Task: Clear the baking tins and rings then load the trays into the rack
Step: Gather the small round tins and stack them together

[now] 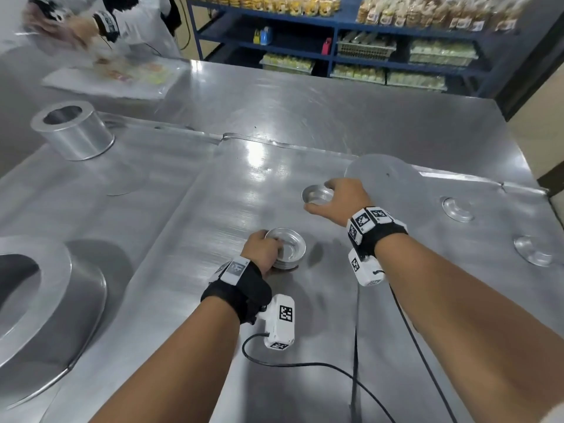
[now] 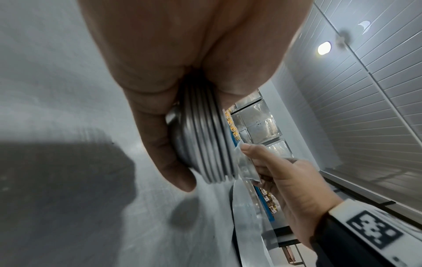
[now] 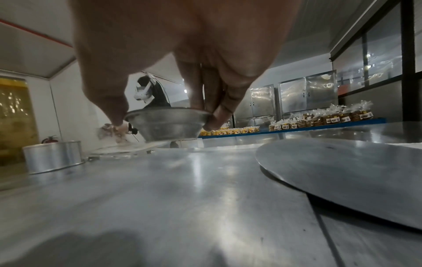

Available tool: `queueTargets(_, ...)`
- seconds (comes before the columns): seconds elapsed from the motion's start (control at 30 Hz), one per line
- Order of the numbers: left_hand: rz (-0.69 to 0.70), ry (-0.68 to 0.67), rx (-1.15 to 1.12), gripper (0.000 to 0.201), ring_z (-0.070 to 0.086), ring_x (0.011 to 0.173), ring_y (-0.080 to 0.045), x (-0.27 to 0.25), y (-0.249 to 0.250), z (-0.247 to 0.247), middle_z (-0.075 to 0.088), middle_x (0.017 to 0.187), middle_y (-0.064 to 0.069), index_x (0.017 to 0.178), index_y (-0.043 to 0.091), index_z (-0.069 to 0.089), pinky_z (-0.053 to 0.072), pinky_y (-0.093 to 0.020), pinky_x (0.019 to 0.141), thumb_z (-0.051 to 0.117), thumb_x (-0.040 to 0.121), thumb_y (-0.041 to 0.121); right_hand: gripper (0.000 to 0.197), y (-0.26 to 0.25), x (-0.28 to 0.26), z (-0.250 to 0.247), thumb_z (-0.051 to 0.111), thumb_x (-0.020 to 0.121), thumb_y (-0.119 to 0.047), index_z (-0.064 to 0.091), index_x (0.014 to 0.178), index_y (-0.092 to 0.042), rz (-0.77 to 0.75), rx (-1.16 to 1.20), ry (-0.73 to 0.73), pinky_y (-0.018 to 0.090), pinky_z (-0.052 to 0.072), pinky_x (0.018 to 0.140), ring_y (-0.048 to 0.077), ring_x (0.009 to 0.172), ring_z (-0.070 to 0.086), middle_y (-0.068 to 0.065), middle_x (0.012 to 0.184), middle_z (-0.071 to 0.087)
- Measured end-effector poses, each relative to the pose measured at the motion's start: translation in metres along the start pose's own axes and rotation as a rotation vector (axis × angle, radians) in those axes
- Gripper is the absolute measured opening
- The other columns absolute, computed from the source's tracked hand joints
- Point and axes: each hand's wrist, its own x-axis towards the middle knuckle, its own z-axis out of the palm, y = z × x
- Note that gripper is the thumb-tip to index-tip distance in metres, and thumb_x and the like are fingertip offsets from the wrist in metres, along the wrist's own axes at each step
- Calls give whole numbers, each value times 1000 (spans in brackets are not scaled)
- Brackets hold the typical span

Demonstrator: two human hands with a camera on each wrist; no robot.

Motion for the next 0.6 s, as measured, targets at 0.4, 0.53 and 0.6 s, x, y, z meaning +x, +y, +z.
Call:
queueTargets(0.4, -1, -144, -25, 63, 69, 103, -38, -46, -17, -11, 77, 99, -13, 91, 20, 81, 53, -58, 95, 57, 76, 77, 83, -42, -124, -19, 75, 62, -65, 65, 125, -13, -86, 81, 4, 34, 50, 97, 18, 114, 60, 2, 121, 67)
queueTargets(0.53, 42, -187, -19, 62, 72, 96, -38, -67, -17, -12, 76, 101, -16, 103, 16, 78, 55, -58, 91, 68, 74, 70, 73, -53, -157, -19, 76, 64, -62, 69, 117, -13, -127, 56, 16, 30, 49, 93, 18, 110, 60, 1, 113, 70)
queueTargets(0.6, 41, -202, -39, 49, 72, 85, -39, -79, -17, -12, 73, 98, -24, 107, 4, 73, 59, -58, 79, 74, 82, 46, 73, -55, -169, -15, 72, 63, -65, 70, 116, -15, -135, 44, 13, 25, 46, 91, 16, 109, 60, -3, 112, 71)
